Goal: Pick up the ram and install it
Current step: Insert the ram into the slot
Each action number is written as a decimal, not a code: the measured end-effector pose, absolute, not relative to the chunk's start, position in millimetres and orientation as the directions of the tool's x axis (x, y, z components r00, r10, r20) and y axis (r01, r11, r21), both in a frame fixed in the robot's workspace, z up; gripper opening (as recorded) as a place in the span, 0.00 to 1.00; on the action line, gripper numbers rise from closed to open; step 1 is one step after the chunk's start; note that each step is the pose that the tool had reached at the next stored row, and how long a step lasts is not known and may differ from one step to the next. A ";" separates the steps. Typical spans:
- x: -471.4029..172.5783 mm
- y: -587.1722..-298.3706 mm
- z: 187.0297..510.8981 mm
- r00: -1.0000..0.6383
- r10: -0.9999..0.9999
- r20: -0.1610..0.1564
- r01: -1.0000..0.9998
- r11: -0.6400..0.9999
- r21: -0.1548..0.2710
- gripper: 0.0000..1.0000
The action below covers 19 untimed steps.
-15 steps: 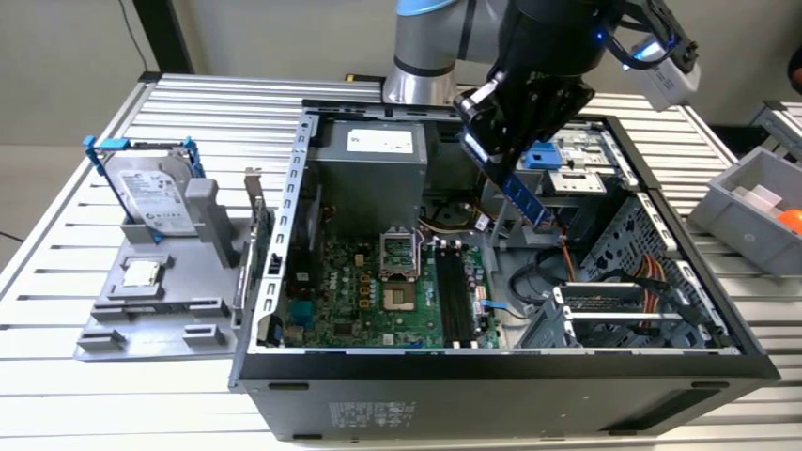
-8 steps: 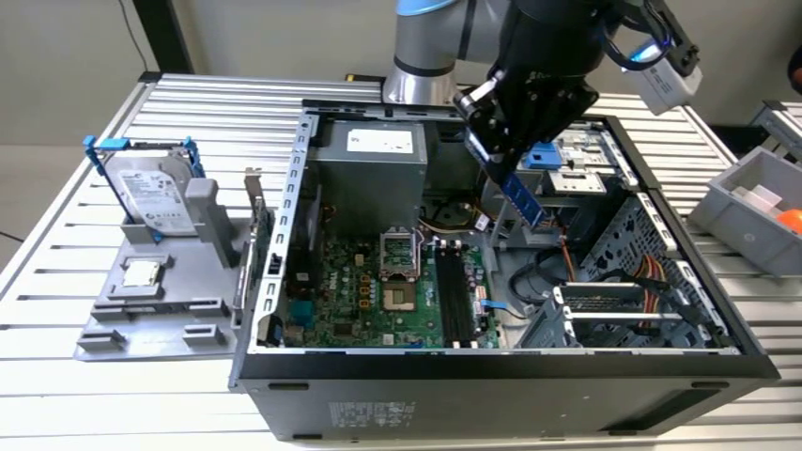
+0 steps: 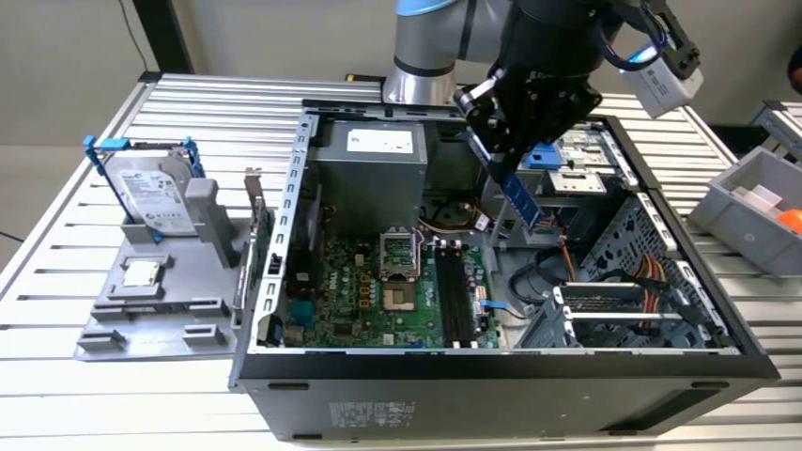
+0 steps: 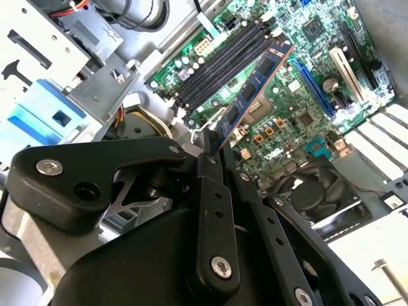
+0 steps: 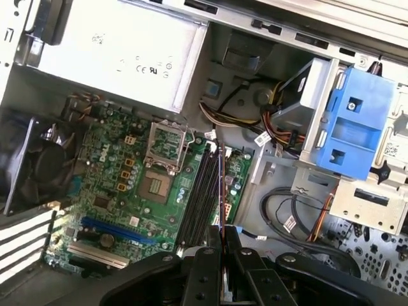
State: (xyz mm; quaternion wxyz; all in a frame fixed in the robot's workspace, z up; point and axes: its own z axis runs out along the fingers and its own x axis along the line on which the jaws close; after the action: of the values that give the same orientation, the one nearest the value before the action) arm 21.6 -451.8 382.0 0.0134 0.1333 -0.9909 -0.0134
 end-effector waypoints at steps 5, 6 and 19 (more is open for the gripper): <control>22.0 -451.8 382.0 -0.972 -0.233 0.023 -0.232 0.972 0.030 0.00; 22.1 -451.8 382.0 -0.973 -0.230 0.023 -0.230 0.973 0.030 0.00; 22.1 -451.8 379.9 -0.973 -0.228 0.023 -0.227 0.973 0.030 0.00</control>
State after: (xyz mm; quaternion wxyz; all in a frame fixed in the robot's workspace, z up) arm 22.1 -451.8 379.9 0.0131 0.1147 -0.9932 -0.0137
